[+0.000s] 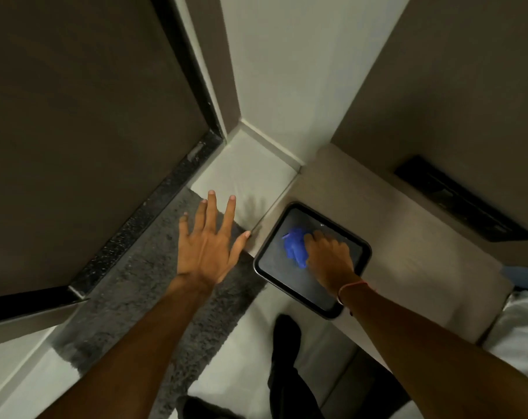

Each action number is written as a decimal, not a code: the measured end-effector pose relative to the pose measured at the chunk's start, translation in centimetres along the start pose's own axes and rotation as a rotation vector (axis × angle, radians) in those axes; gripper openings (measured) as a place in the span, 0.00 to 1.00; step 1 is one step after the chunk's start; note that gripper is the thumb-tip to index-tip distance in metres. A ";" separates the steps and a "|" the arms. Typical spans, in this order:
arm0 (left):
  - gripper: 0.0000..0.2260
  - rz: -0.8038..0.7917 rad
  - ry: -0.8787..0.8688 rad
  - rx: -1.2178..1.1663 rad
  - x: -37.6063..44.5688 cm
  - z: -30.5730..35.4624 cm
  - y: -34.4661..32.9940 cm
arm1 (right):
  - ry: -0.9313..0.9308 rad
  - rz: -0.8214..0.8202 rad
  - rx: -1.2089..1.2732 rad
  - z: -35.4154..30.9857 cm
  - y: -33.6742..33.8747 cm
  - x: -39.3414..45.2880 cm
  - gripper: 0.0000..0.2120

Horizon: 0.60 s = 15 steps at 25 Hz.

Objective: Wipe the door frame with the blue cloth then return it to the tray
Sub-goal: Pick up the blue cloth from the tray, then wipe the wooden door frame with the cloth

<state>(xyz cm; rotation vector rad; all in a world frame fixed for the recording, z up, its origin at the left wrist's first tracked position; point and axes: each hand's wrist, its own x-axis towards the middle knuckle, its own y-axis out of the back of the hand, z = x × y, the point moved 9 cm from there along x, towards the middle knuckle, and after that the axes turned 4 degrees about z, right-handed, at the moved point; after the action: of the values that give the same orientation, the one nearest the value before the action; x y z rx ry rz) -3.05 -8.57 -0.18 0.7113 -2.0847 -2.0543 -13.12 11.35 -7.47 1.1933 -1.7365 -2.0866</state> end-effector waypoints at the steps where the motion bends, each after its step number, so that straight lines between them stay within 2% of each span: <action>1: 0.35 0.038 0.015 0.005 -0.5 -1.1 1.9 | 0.010 0.019 0.001 -0.3 1.4 -0.7 0.16; 4: 0.34 0.176 0.074 0.032 -2.7 -5.3 8.7 | 0.094 0.129 0.004 -2.8 8.1 -2.9 0.18; 7: 0.35 0.311 0.146 0.057 -5.7 -10.4 16.9 | 0.165 0.340 0.011 -7.3 18.9 -4.7 0.16; 11: 0.35 0.544 0.264 0.101 -11.2 -18.5 29.0 | 0.297 0.649 -0.060 -16.2 35.3 -8.5 0.12; 15: 0.34 0.767 0.400 0.164 -19.8 -28.2 41.7 | 0.478 0.946 0.029 -27.3 50.4 -15.4 0.09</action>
<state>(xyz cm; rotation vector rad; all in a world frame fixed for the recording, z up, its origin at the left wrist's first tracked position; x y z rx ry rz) 16.03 -27.56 46.69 0.2343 -1.8840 -1.2275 -2.11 -15.24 44.38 0.5844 -1.6156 -1.1171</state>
